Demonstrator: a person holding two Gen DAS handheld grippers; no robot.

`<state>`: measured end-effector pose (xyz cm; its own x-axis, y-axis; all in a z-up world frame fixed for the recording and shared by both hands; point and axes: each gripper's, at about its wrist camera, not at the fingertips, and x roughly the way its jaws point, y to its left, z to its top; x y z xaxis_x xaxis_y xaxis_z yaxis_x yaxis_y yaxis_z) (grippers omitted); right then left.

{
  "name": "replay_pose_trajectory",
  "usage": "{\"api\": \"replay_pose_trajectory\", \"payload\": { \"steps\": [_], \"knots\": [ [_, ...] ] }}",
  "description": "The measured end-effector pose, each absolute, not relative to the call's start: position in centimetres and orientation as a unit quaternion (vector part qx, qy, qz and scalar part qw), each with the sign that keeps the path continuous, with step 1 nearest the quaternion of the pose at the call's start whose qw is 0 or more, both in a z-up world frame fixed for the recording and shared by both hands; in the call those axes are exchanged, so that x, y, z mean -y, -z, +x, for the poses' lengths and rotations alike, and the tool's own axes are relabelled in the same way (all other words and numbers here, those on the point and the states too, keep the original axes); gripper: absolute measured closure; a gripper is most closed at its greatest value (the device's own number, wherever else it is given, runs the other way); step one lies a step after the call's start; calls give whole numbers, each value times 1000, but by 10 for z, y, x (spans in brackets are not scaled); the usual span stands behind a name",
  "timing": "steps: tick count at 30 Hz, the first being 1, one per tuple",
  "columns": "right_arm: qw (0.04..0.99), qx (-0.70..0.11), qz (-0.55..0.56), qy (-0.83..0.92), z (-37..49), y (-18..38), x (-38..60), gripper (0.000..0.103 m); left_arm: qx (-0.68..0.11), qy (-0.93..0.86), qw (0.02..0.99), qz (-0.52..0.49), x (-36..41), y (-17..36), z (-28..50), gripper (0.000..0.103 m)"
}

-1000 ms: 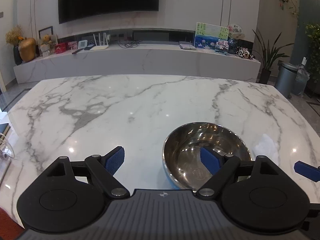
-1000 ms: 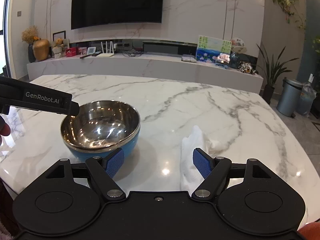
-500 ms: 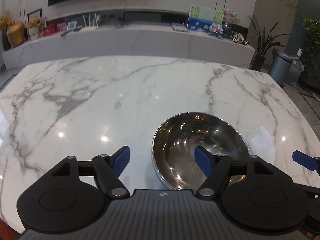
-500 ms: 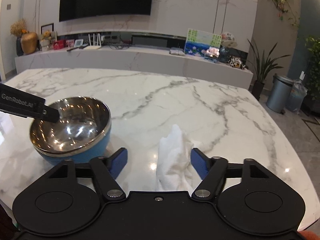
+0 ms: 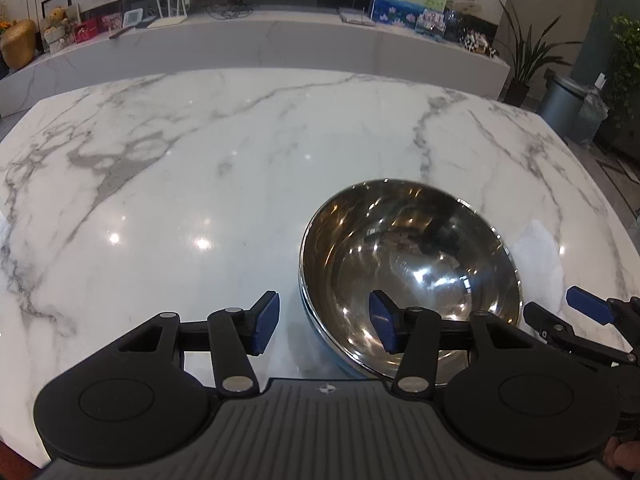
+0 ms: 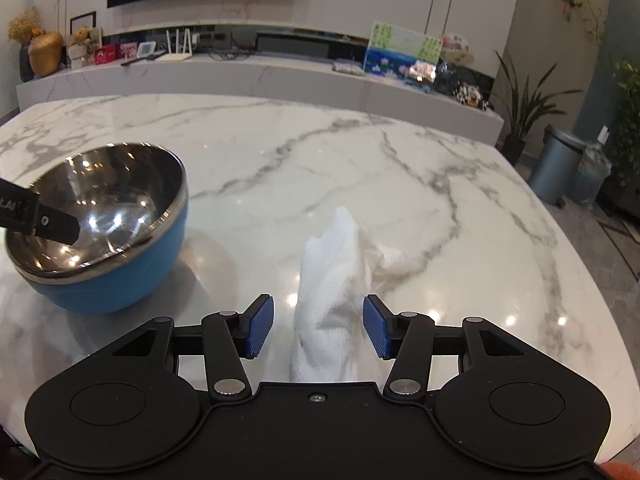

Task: Clean bowl
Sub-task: 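Grasp the white cloth with the right tool while the left tool approaches the bowl rim, then grip the blue bowl rim with the left tool and tilt it toward the cloth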

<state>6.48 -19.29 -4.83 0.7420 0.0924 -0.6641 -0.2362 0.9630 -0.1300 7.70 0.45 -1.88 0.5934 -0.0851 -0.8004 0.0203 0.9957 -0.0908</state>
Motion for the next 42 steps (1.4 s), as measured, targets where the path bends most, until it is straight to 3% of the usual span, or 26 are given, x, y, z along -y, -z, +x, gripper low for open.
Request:
{"api": "replay_pose_trajectory", "payload": {
  "steps": [6, 14, 29, 42],
  "knots": [
    [924, -363, -85, -84, 72, 53, 198, 75, -457, 26, 889, -28, -3, 23, 81, 70],
    [923, -362, -92, -89, 73, 54, 197, 84, -456, 34, 889, -19, 0, 26, 83, 82],
    [937, -257, -87, -220, 39, -17, 156, 84, -452, 27, 891, -8, 5, 25, 83, 83],
    [914, -298, -108, -251, 34, 0, 143, 84, -440, 41, 897, -24, 1, 19, 75, 83]
  ]
}}
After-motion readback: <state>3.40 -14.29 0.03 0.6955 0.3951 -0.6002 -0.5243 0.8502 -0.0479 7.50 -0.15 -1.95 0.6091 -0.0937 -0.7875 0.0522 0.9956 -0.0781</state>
